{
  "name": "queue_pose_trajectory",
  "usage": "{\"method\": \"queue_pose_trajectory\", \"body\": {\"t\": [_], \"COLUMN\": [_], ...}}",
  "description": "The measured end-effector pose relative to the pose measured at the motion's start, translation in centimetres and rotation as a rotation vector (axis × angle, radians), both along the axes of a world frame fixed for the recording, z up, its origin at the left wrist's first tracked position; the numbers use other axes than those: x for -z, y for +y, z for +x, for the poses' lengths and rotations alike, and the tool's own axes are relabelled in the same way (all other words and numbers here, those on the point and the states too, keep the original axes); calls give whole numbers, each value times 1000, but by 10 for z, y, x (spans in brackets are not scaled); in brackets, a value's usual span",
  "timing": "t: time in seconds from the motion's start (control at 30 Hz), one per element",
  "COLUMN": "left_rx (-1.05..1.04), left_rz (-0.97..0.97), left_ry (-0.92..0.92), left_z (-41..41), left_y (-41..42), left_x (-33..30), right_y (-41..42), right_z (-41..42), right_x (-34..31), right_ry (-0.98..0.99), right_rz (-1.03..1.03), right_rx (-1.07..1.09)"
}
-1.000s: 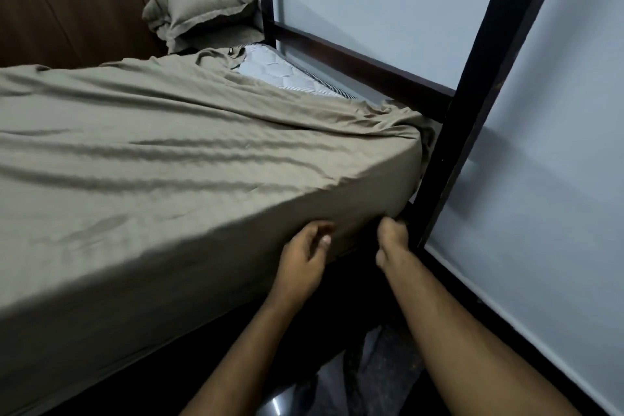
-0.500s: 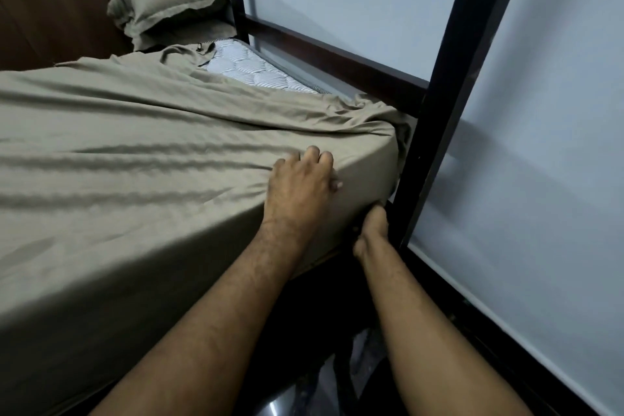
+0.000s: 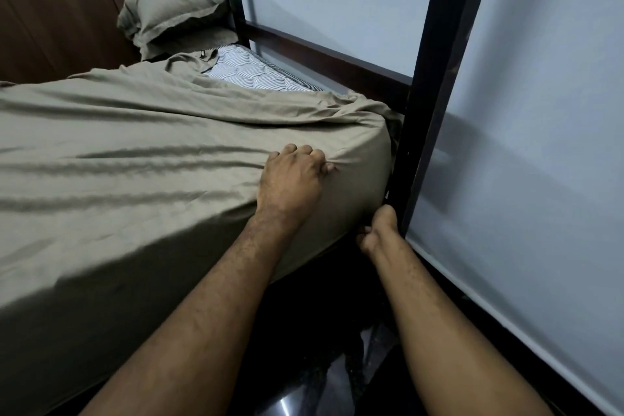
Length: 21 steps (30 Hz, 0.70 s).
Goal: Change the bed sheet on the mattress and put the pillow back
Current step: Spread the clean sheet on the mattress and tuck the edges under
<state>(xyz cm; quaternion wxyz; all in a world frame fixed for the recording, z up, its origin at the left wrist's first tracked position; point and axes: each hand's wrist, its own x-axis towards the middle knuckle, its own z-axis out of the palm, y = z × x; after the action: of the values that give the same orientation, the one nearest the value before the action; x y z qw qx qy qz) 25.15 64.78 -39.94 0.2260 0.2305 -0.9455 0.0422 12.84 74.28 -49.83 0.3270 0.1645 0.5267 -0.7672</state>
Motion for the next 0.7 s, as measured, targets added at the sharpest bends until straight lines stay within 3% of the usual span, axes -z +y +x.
{"method": "queue_pose_trajectory", "body": {"t": [0.23, 0.5, 0.63, 0.7], "left_rx": [46, 20, -16, -7], "left_rz": [69, 21, -31, -6], "left_ry": [16, 48, 165, 237], "left_z": [13, 12, 22, 33], "left_y": [6, 12, 18, 27], "left_x": [3, 12, 21, 31], "right_y": [3, -1, -6, -10], "right_z": [6, -8, 9, 30], "right_x": [14, 42, 53, 61], "right_ry": [33, 281, 348, 471], "right_rz": [115, 326, 405, 554], "right_rx": [-19, -235, -255, -240]}}
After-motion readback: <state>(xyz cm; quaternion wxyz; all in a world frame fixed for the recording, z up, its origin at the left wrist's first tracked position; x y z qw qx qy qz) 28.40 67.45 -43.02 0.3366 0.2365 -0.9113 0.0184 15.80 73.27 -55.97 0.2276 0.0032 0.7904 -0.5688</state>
